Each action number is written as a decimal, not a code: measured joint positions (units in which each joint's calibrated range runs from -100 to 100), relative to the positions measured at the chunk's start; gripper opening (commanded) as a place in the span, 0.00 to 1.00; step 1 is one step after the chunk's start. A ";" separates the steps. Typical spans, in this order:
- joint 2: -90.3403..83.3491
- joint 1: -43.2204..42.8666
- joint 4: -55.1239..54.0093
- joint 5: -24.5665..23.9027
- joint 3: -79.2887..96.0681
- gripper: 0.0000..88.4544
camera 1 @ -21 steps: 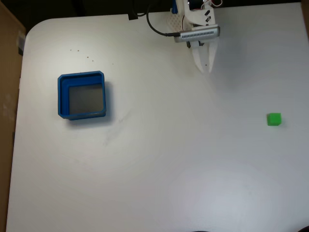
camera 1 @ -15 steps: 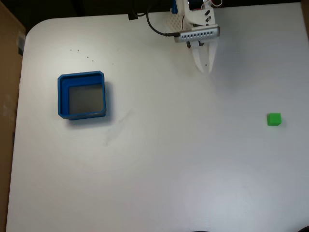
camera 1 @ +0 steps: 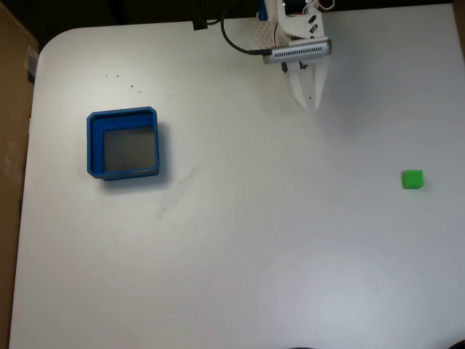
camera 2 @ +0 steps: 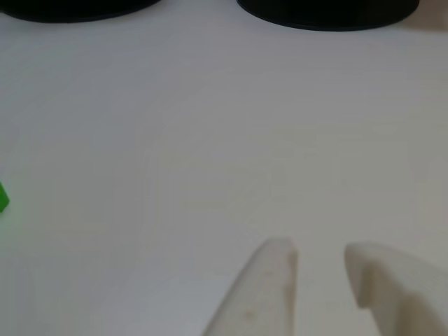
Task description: Pick up green cube and drop it in the blue box
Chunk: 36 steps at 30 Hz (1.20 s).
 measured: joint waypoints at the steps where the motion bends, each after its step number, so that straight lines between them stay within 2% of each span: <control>1: 0.00 -0.78 0.00 0.00 0.00 0.01; 21: 0.00 -19.99 0.00 0.00 0.00 0.01; 36: 0.00 -21.41 0.00 0.00 0.00 0.01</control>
